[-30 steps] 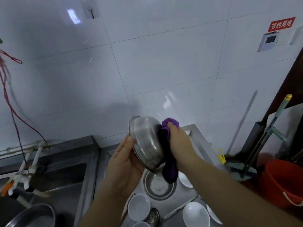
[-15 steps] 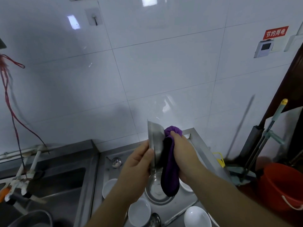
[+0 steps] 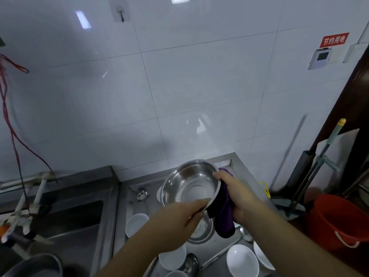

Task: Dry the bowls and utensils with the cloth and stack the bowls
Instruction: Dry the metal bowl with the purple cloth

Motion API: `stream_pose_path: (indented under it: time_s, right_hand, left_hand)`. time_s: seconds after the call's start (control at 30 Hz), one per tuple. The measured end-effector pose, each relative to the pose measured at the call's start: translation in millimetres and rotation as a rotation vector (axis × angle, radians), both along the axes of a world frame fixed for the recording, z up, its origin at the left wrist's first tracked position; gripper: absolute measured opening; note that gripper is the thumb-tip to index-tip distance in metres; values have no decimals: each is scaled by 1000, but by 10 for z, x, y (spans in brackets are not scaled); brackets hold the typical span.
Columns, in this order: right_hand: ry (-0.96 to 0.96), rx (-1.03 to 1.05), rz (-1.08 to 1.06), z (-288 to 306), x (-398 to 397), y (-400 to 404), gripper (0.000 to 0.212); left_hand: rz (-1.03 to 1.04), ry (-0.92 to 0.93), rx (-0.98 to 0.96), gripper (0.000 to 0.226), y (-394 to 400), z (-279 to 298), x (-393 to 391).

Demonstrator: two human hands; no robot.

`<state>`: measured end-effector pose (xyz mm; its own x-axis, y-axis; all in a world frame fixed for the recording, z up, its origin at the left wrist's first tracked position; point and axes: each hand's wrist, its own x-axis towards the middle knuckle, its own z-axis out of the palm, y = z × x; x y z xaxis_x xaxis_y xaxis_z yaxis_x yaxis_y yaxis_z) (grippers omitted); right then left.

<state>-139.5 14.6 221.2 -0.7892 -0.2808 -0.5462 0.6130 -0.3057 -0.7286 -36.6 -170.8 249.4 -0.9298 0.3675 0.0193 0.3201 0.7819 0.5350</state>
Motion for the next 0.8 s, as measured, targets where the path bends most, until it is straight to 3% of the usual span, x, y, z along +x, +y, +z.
stream_pose_path:
  time_s: [0.1,0.17,0.27,0.33,0.4,0.53,0.8]
  right_hand:
    - [-11,-57,-39,-180,84,-60,54]
    - [-8,-74,-63,-263,133,-106,60]
    - [-9,-82,-95,-363,158,-135,66]
    - [-8,-81,-87,-424,173,-128,67]
    - [-18,-89,-87,-494,192,-98,62]
    - [-58,-80,-97,-641,231,-17,54]
    - [-108,132,-184,-944,83,340,47]
  left_hand:
    - [30,176,-38,40,-75,-42,7]
    - [176,275,-28,46,-147,-107,10]
    - [534,362,242,39,-313,-229,-34]
    - [748,233,451,30,-448,-333,-88]
    - [829,7,645,16,-553,-454,-127]
    - [864,-385,1041,32,-585,-676,-145]
    - [913,-498,997,17,-393,-1122,-456]
